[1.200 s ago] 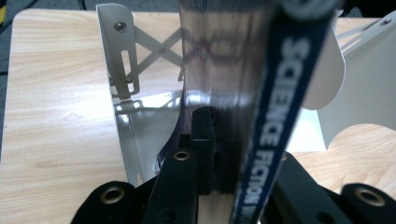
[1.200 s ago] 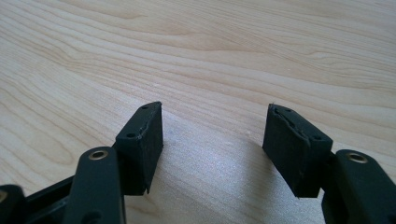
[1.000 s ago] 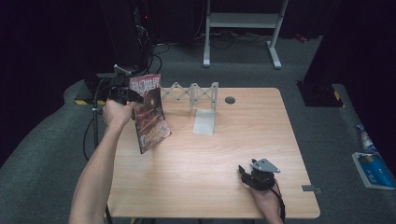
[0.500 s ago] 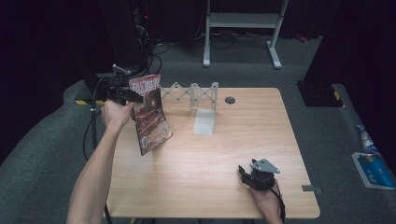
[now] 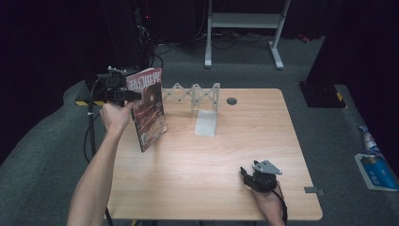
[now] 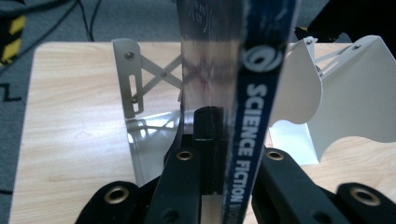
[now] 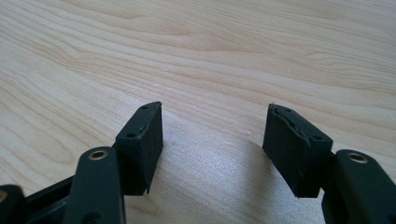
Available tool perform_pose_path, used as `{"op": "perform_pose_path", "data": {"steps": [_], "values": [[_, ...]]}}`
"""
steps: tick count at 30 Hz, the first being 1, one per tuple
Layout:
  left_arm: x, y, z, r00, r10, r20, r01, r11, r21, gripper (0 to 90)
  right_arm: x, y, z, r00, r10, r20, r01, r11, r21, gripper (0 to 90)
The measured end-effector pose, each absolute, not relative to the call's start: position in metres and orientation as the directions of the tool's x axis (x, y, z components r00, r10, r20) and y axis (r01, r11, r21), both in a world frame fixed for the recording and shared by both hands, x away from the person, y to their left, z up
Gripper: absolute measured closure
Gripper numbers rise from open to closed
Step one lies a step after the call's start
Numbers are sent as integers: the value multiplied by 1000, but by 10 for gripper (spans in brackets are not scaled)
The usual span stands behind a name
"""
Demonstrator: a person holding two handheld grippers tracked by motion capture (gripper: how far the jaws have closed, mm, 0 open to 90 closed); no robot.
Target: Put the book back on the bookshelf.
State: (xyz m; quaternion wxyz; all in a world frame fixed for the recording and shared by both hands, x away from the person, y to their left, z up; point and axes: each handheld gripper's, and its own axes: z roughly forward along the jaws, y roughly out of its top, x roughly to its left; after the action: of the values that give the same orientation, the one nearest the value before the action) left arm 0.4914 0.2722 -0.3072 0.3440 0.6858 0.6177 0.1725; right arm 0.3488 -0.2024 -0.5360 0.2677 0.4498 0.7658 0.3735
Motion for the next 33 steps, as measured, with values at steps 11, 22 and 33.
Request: {"op": "perform_pose_path", "data": {"steps": [11,22,33], "values": [[479,268,-322,174,970,-168,617,26,787,836,349,-202,-536,-452,889,-72,490,315,813,378],[471,262,-340,153,972,-177,505,77,860,837,349,-203,-536,-453,889,-71,490,315,813,376],[469,259,-354,155,974,-168,469,77,880,831,349,-203,-536,-452,889,-71,490,314,813,376]]}}
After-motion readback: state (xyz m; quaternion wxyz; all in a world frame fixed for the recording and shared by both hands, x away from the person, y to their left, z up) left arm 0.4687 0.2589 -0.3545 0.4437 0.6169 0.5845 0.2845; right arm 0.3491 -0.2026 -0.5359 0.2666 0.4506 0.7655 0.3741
